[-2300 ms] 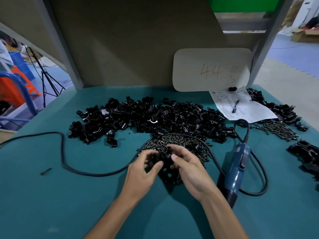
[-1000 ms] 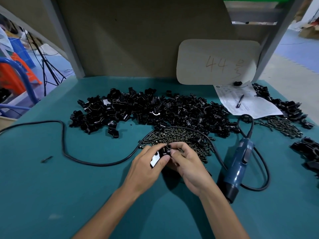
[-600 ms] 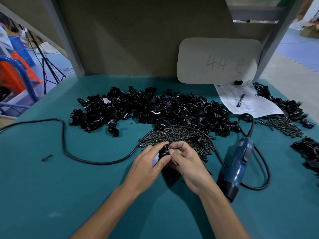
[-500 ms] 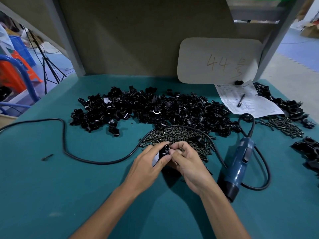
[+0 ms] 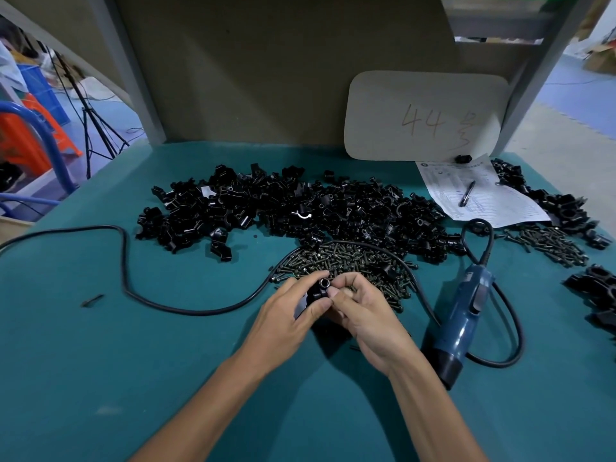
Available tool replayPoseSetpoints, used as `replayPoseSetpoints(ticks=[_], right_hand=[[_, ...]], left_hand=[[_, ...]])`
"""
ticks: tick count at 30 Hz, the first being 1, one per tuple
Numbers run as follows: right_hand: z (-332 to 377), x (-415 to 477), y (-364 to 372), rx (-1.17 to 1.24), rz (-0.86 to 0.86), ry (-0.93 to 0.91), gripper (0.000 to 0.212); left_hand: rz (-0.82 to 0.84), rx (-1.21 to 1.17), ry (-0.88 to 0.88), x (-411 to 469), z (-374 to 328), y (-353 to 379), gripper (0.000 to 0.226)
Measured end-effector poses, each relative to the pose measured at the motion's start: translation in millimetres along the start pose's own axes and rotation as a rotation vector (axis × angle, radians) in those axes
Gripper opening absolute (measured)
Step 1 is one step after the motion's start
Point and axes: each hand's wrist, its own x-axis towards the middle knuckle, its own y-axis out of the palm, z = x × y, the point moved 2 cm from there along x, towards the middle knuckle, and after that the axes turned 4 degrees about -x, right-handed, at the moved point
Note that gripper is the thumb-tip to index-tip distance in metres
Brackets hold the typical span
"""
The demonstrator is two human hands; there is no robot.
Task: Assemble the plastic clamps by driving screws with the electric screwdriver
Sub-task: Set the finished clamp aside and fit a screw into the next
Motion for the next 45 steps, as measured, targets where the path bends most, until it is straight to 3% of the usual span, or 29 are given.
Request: replayPoseSetpoints(ticks=[23,27,30,33,35,41,45], right_hand=[[1,0,1,0.030,-0.052,0.048,0.009],[15,2,-18,-0.275,-0.178,-0.028,0.011],[42,2,-55,-0.922,-0.392,-0.121,0.005],[46,-1,-72,-1.353,-0.236,0.086,0.017],[37,-2,-71,-1.436,-0.160,0.141,0.018],[36,-3,-61,-1.550,-0.175,0.049,0.007],[48,-11,-68,-1.402,-0.312,-0.007,0.018]], left_hand=[[0.063,0.013,0.004,1,0,1,0.043],[0.071,0.011,0.000,1,1,1,0.046],[0.070,0.006,-0.022,0,2,2,0.051],[0.053,-0.002,-0.031,0,2,2,0.054],[0.053,-0.006,-0.036,0,2,2,0.057],[0.058,-0.003,-0.053,-1,1,2,0.059],[0.058,0.010,-0.053,-1,0,2,0.059]])
